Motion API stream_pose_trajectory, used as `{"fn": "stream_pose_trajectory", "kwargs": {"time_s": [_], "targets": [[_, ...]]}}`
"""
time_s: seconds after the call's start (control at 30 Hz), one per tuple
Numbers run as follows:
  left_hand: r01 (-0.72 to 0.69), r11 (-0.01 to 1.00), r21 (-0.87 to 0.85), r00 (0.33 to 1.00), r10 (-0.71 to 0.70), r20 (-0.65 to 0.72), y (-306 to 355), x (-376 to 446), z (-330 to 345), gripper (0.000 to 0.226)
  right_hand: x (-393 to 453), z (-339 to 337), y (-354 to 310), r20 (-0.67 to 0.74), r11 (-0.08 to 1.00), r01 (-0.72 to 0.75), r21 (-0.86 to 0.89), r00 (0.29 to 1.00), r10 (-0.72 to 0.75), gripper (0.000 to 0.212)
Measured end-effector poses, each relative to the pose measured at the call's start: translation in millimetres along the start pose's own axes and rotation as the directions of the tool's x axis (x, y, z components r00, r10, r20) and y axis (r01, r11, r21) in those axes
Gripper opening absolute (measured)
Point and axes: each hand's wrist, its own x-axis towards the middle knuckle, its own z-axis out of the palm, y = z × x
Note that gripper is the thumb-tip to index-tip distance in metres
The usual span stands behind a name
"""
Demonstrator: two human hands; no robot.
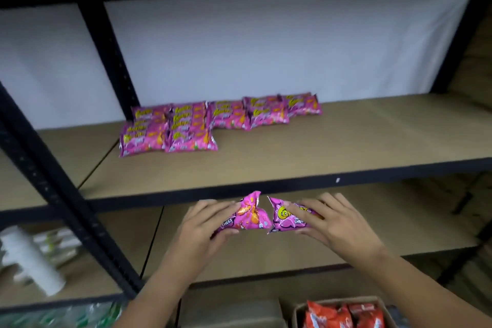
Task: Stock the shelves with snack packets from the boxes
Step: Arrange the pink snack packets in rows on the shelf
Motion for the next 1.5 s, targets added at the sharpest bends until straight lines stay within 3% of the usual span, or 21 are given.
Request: {"fn": "stream_pose_trajectory", "kwargs": {"time_s": [0.27, 0.4, 0.7, 0.9, 1.23, 1.4, 1.5], "targets": [[-0.149, 0.989, 0.014, 0.986, 0.149, -0.068, 6.9, 118.1, -7.1, 0.049, 49.3, -45.6, 83.6, -0.081, 0.991, -0.02, -0.134, 0.997, 0.01, 0.043], [-0.136, 0.99, 0.034, 0.989, 0.137, -0.061, -2.8, 168.6, 18.5, 0.049, 66.4, -40.6, 132.8, -0.081, 0.983, -0.033, -0.179, 0.997, 0.019, 0.046], [0.028, 0.993, 0.111, 1.0, -0.027, -0.012, -29.6, 249.0, 80.8, 0.058, 93.9, 16.4, 220.9, 0.026, 0.967, -0.221, -0.124, 0.974, 0.226, 0.102], [0.019, 0.992, 0.129, 0.999, -0.023, 0.031, -77.4, 269.7, 114.6, 0.06, 117.8, 66.1, 250.1, 0.062, 0.936, -0.322, -0.141, 0.941, 0.333, 0.113], [0.019, 0.982, 0.187, 0.998, -0.031, 0.06, -123.4, 280.8, 132.6, 0.055, 148.8, 127.8, 268.7, 0.08, 0.939, -0.335, -0.08, 0.936, 0.341, 0.098], [-0.149, 0.952, 0.268, 0.988, 0.135, 0.07, -126.6, 283.9, 136.6, 0.048, 154.7, 141.5, 281.0, 0.04, 0.949, -0.313, -0.042, 0.948, 0.315, 0.071], [-0.223, 0.921, 0.319, 0.975, 0.216, 0.057, -123.4, 288.2, 139.9, 0.047, 156.2, 151.1, 283.2, 0.01, 0.959, -0.284, -0.015, 0.959, 0.284, 0.07]]}}
